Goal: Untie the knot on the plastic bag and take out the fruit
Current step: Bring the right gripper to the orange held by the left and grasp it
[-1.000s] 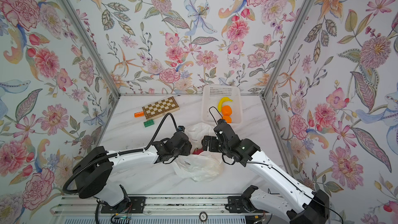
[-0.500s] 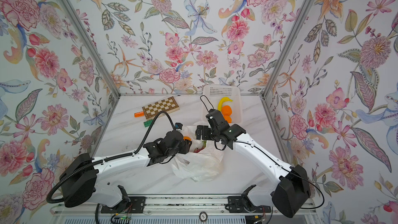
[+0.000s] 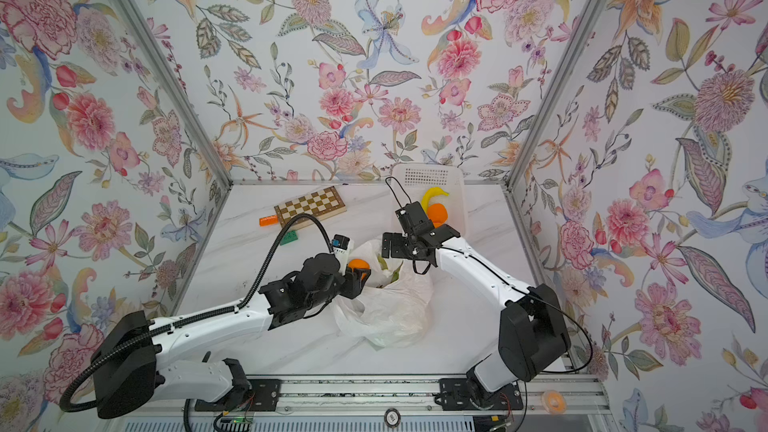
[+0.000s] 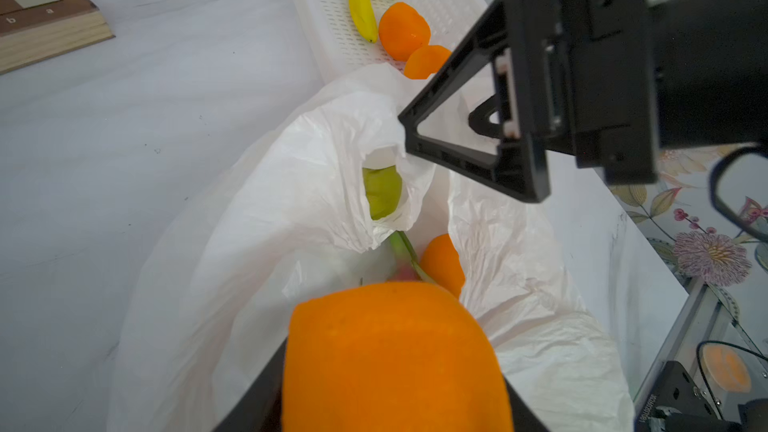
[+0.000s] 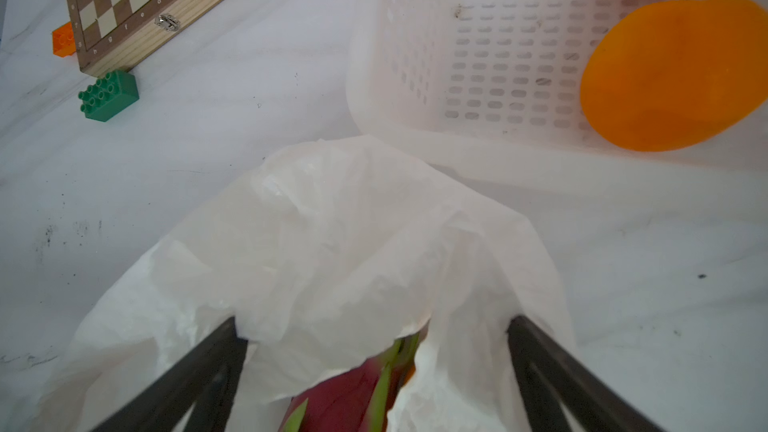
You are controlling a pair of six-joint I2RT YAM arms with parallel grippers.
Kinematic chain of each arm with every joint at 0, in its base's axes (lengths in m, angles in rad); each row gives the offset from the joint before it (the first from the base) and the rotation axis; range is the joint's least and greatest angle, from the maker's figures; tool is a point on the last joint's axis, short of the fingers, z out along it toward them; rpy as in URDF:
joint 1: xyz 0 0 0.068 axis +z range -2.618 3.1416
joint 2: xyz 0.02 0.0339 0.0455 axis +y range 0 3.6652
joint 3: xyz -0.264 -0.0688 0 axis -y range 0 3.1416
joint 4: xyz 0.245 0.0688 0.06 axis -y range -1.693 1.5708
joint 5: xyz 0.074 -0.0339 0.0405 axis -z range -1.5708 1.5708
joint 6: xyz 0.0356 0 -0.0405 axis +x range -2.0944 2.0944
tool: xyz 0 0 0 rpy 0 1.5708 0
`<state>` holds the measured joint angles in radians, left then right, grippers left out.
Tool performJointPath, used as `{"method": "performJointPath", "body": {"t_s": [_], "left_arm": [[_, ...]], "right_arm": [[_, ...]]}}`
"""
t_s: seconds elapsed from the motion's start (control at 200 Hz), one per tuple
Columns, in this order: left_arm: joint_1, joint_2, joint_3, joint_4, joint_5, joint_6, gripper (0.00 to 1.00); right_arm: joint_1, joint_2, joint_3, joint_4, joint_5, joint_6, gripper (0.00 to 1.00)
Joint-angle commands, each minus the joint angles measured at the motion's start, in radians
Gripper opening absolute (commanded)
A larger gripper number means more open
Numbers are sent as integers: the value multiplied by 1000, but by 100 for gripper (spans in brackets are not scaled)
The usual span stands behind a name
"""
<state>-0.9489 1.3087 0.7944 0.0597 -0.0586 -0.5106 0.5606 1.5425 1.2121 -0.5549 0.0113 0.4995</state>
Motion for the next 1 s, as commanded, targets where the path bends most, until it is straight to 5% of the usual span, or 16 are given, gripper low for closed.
{"method": "performJointPath", "body": {"t_s": [0.0, 0.46, 0.801, 0.996], "left_arm": [[-11, -64, -35, 86, 5, 73, 48], [-11, -195, -122, 278, 7, 388, 46], [-11, -222, -106, 338, 83, 668, 46], [-11, -223, -62, 327, 146, 733, 47]], "right_arm": [[-5, 30, 24, -2, -17, -30, 99], [-54, -221, 45, -2, -211, 63, 99], [-61, -381, 51, 54, -571, 74, 99], [-37, -410, 24, 89, -680, 65, 99]]}}
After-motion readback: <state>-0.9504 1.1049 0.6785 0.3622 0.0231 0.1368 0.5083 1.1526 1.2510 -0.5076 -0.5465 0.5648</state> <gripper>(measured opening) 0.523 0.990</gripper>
